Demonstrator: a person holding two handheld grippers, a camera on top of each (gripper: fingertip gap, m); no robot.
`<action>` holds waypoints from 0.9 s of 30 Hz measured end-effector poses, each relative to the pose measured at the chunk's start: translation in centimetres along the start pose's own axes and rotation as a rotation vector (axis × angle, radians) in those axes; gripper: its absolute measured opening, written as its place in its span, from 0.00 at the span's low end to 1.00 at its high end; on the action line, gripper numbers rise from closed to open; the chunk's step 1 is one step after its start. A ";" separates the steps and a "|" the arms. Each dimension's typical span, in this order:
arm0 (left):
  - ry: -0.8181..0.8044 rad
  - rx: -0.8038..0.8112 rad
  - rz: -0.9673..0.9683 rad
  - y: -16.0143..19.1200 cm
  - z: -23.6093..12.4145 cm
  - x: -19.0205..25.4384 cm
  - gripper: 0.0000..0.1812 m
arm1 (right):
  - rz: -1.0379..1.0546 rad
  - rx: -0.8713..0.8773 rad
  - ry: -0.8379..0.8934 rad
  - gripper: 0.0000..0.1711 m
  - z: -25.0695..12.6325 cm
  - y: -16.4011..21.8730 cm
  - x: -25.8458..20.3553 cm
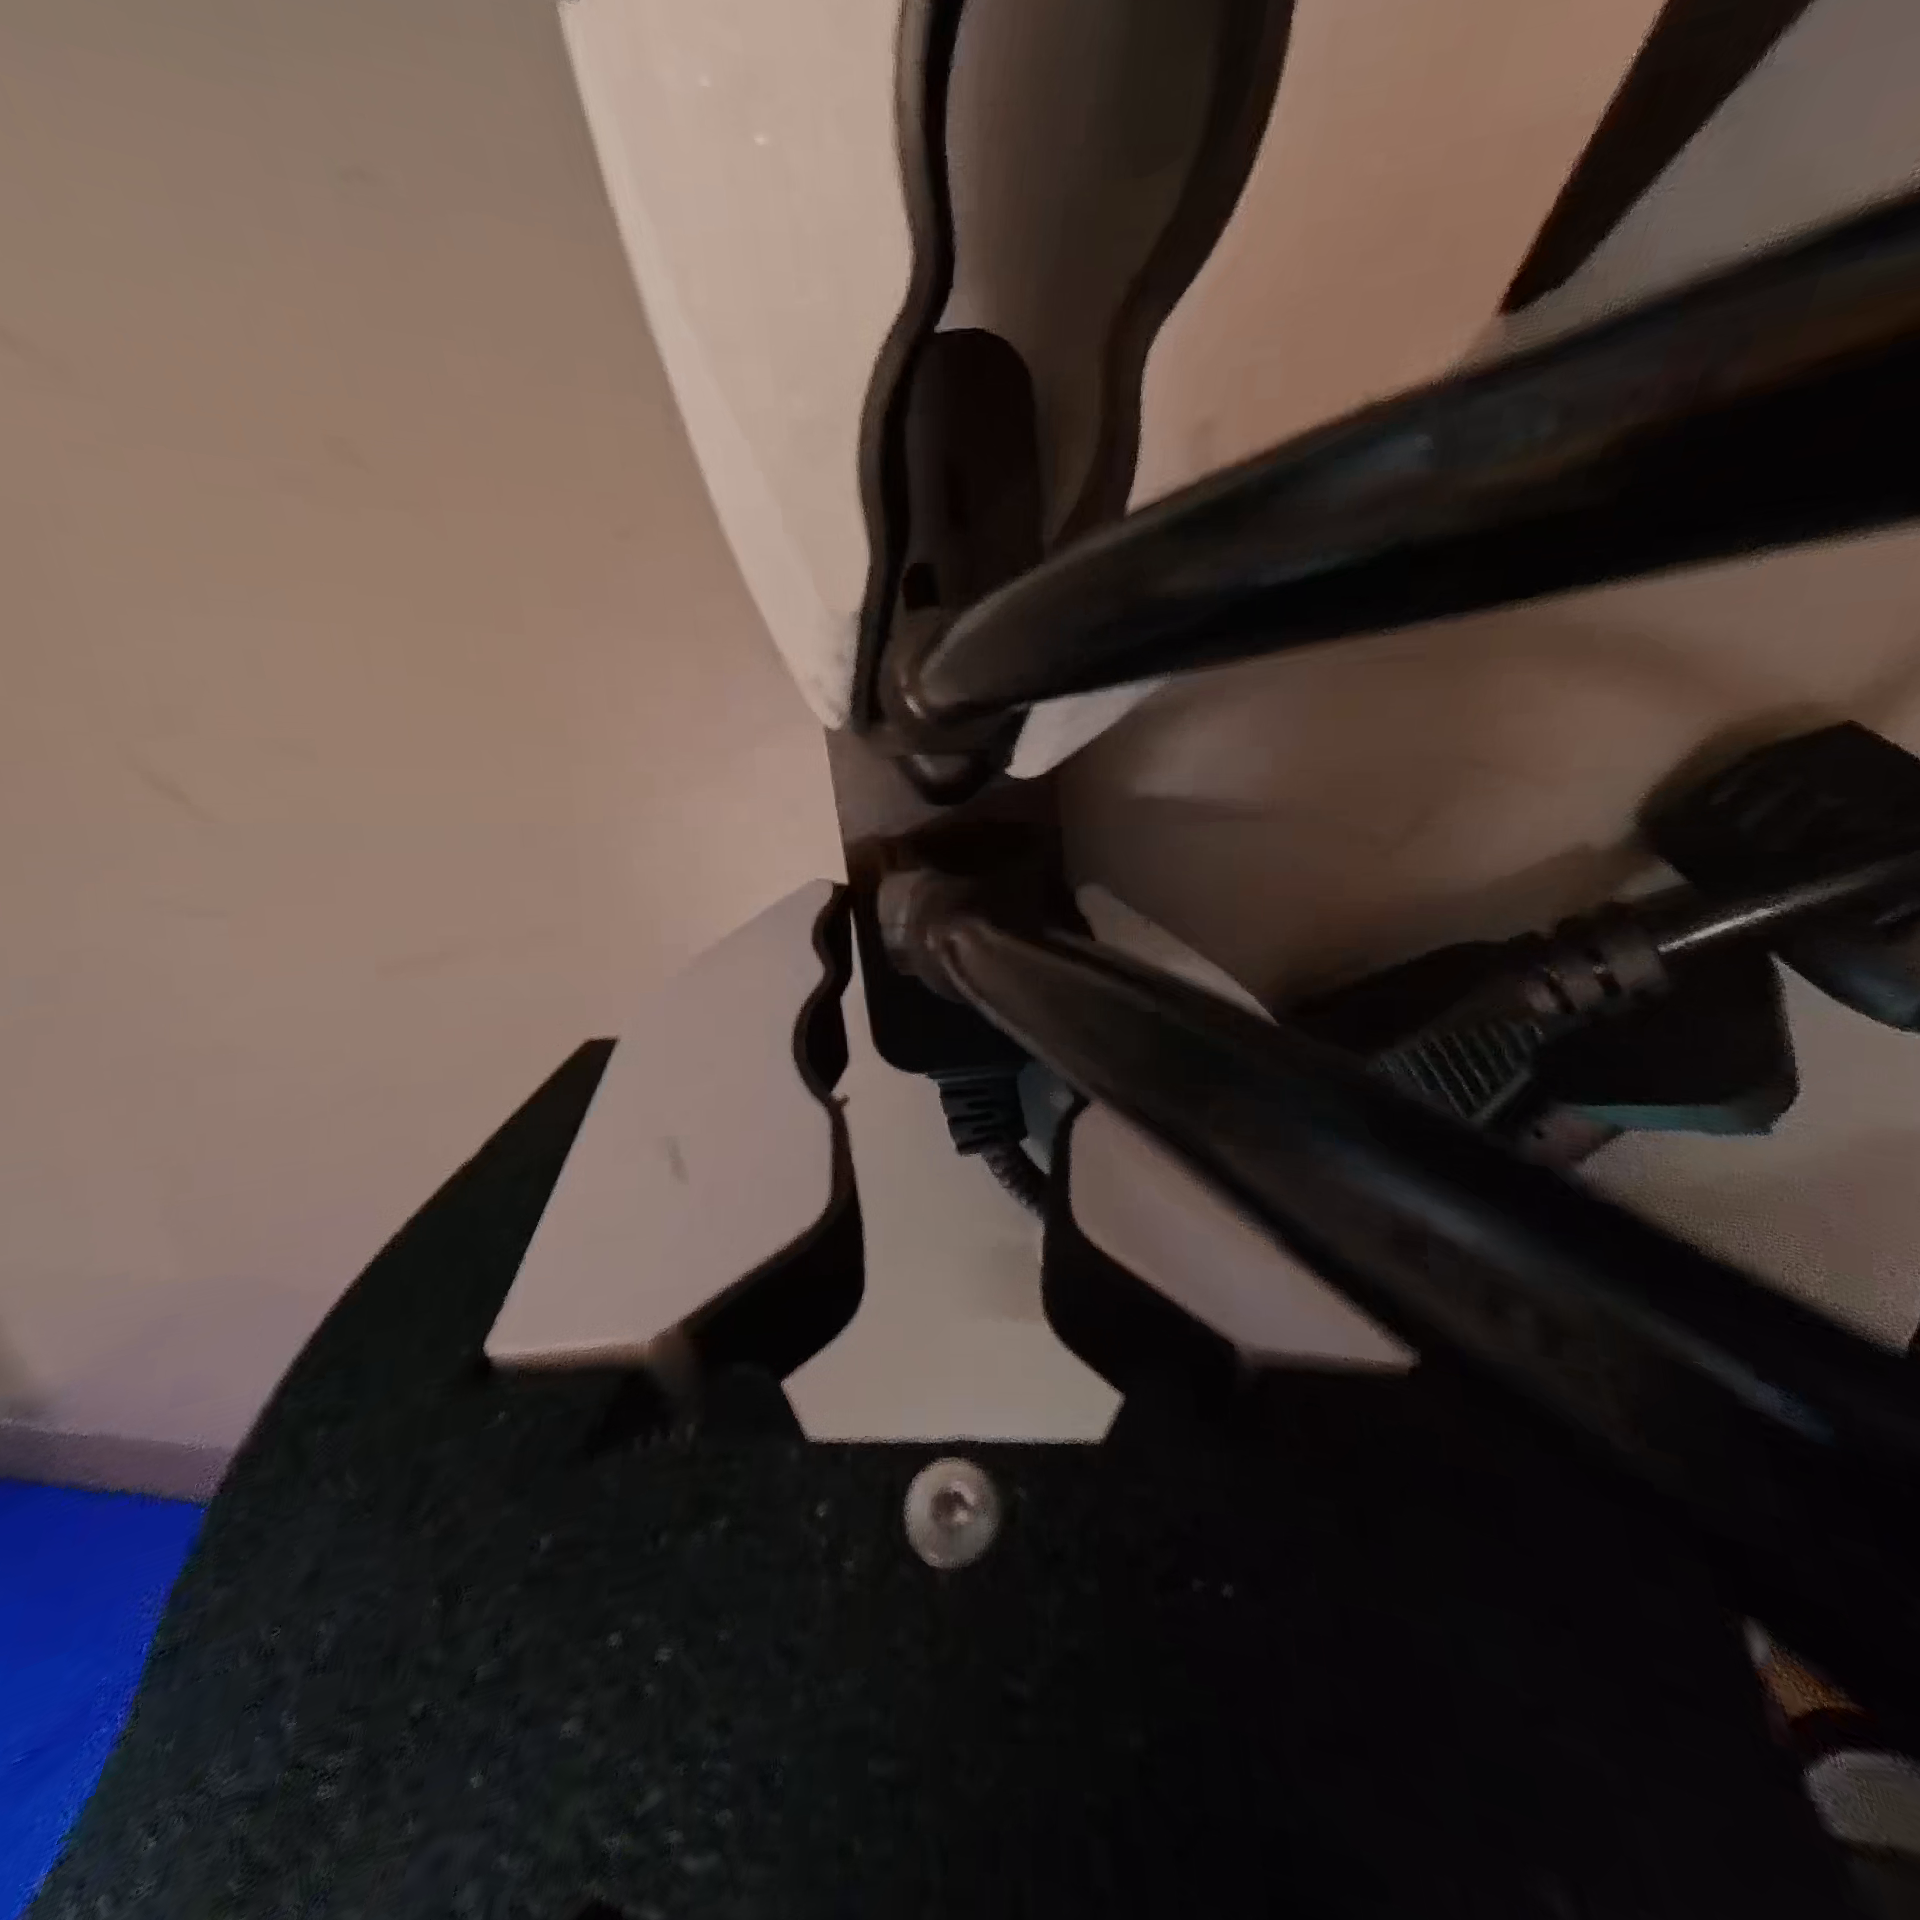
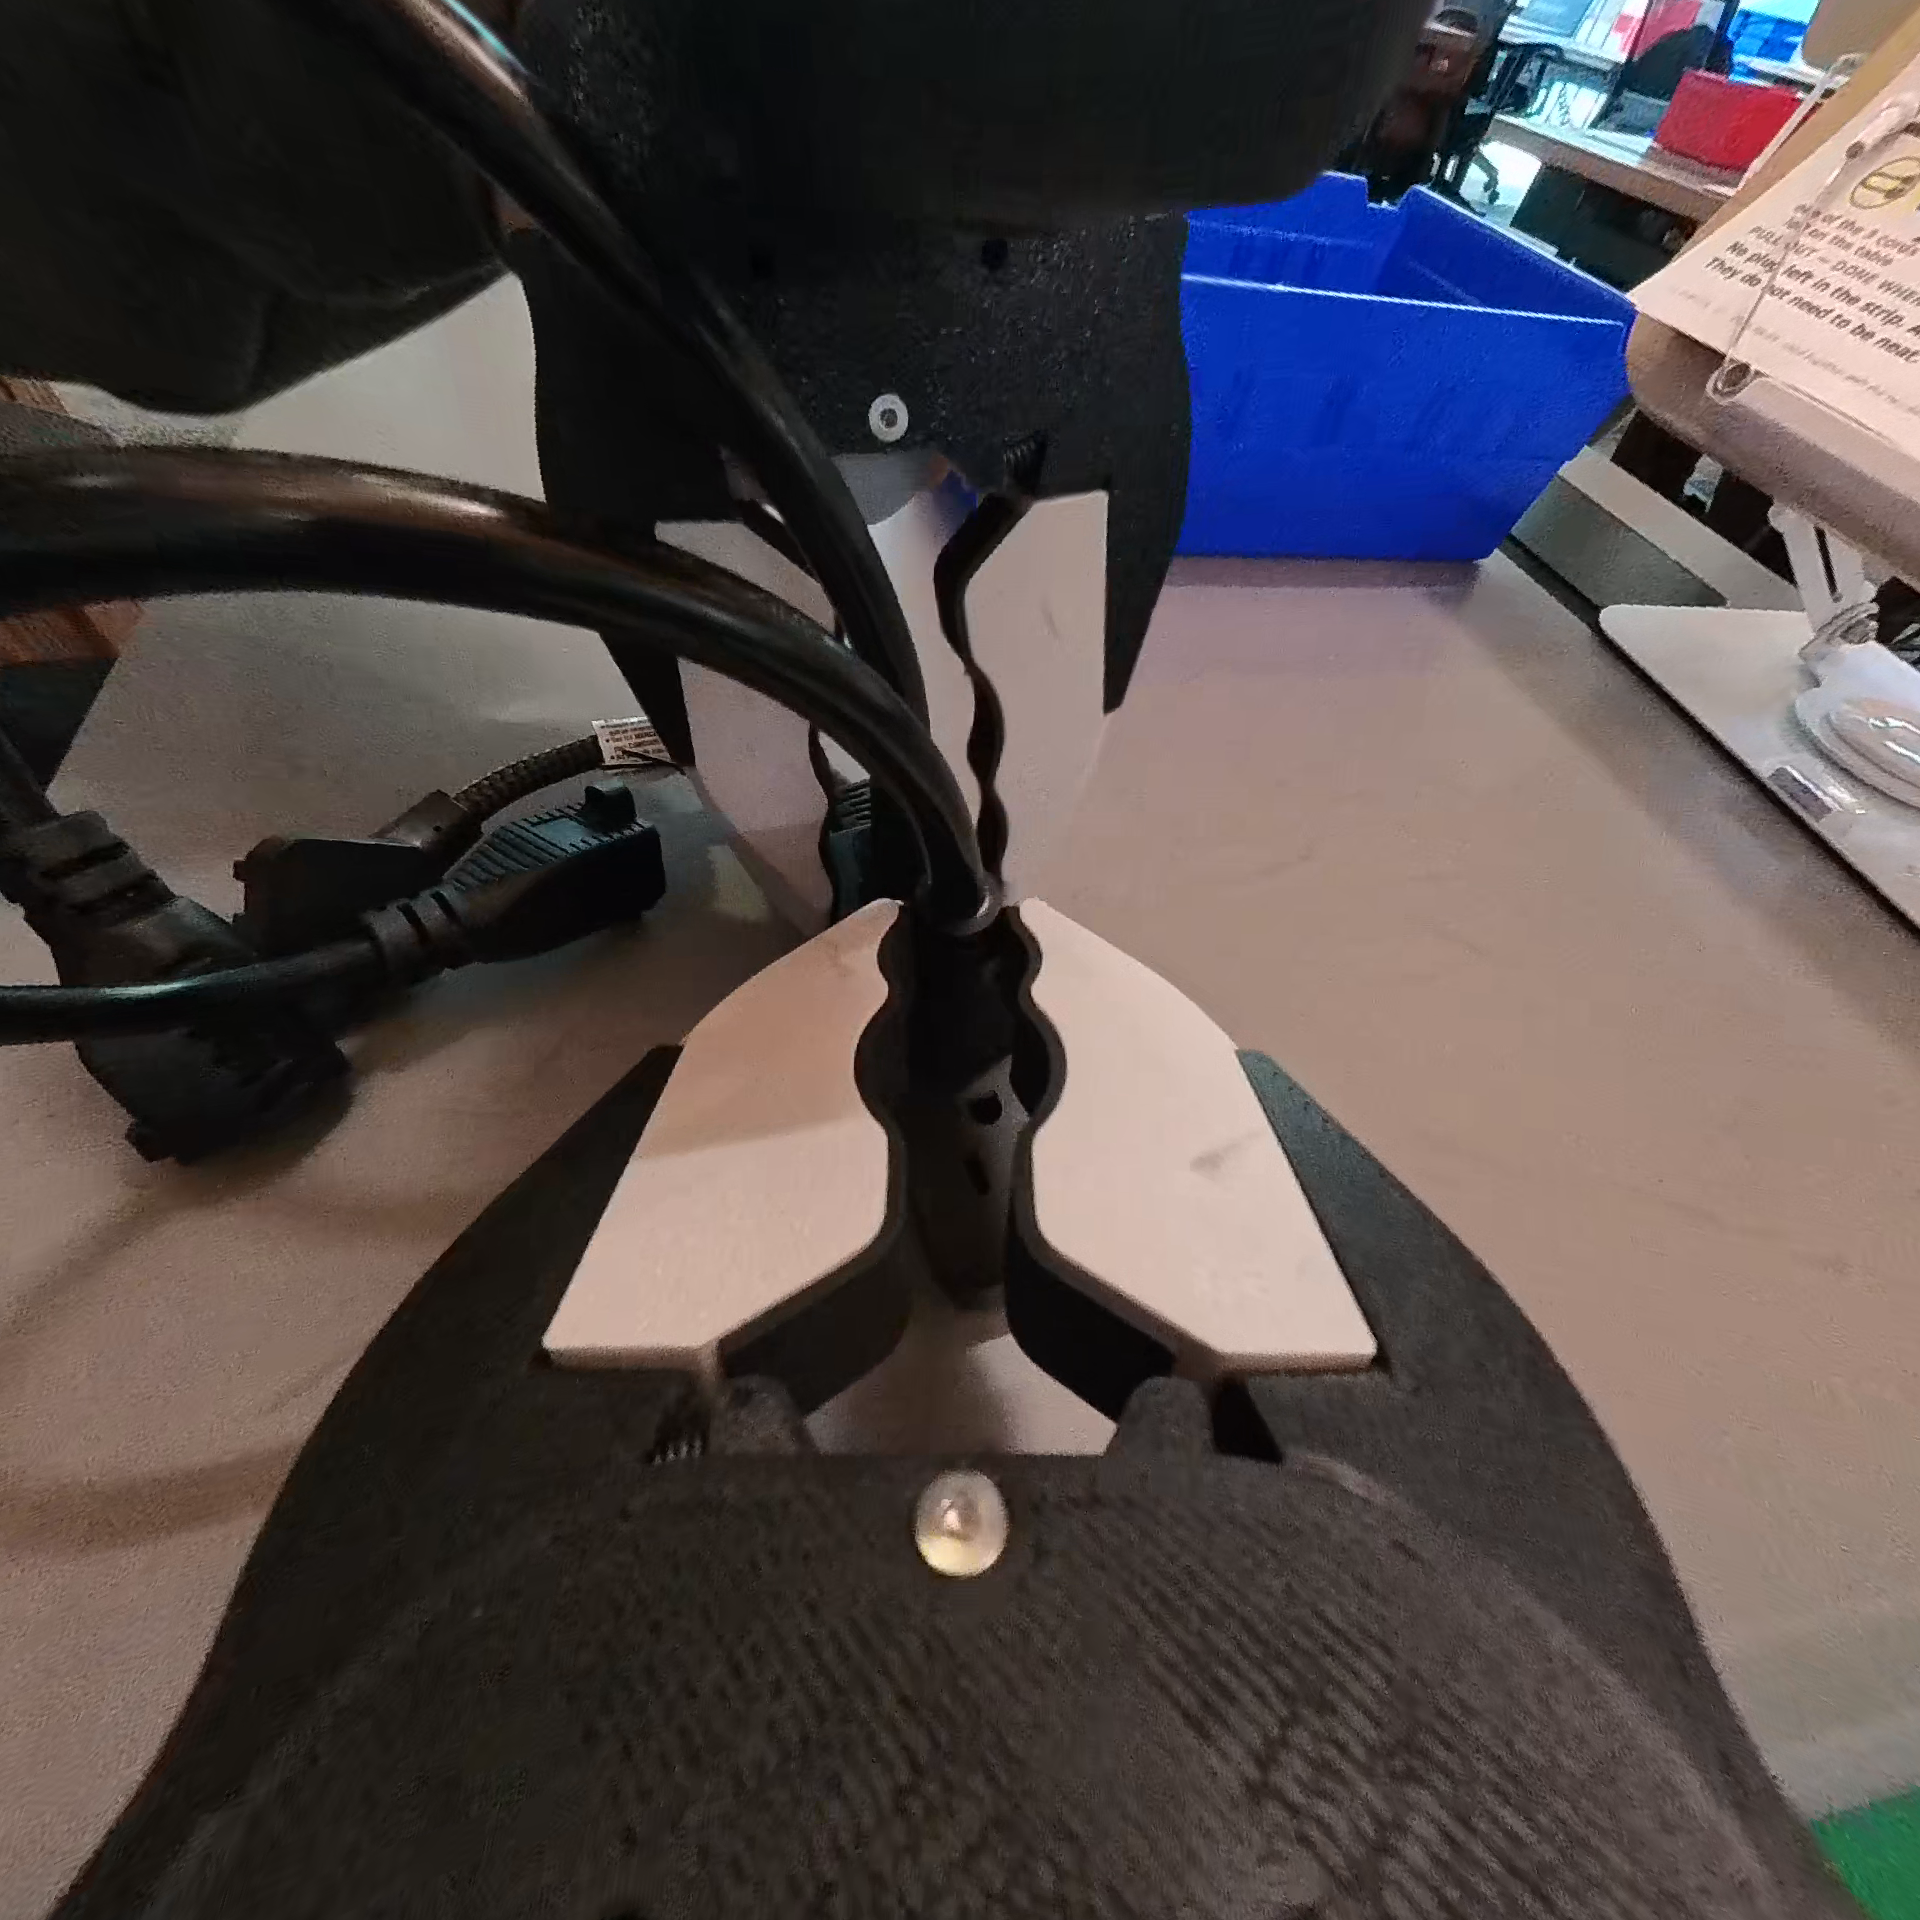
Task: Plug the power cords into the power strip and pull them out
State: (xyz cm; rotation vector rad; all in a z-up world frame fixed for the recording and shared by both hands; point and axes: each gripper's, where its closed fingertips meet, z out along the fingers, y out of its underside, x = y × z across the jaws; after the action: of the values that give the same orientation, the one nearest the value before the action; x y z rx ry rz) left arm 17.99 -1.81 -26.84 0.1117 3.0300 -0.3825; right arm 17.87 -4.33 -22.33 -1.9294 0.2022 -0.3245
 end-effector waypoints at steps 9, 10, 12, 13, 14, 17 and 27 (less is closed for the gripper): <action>0.022 -0.024 -0.020 0.4 0.1 0.6 0.26 | 0.025 0.008 0.000 0.09 0.2 0.0 0.0; 0.005 -0.046 -0.012 0.7 0.4 0.3 0.25 | 0.028 0.008 -0.004 0.09 0.2 0.0 0.0; -0.014 -0.066 -0.007 1.1 0.9 0.0 0.24 | 0.023 0.007 -0.004 0.09 0.2 -0.1 -0.1; -0.004 -0.049 -0.005 1.0 1.0 0.2 0.23 | 0.026 0.003 -0.005 0.09 0.2 0.0 -0.1; -0.011 -0.035 0.004 0.9 1.0 0.1 0.23 | 0.030 0.001 -0.009 0.09 0.1 0.0 -0.1; -0.019 0.005 0.004 0.8 1.0 0.0 0.23 | 0.044 0.003 -0.007 0.09 0.1 0.0 -0.1; 0.006 0.092 -0.050 0.5 1.1 0.0 0.23 | 0.043 -0.016 0.001 0.09 0.2 0.0 0.0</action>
State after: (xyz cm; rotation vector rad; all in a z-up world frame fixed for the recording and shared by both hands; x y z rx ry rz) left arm 18.12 -1.61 -28.05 0.0436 3.0259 -0.5264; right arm 17.90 -4.17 -22.39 -1.9380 0.2476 -0.2962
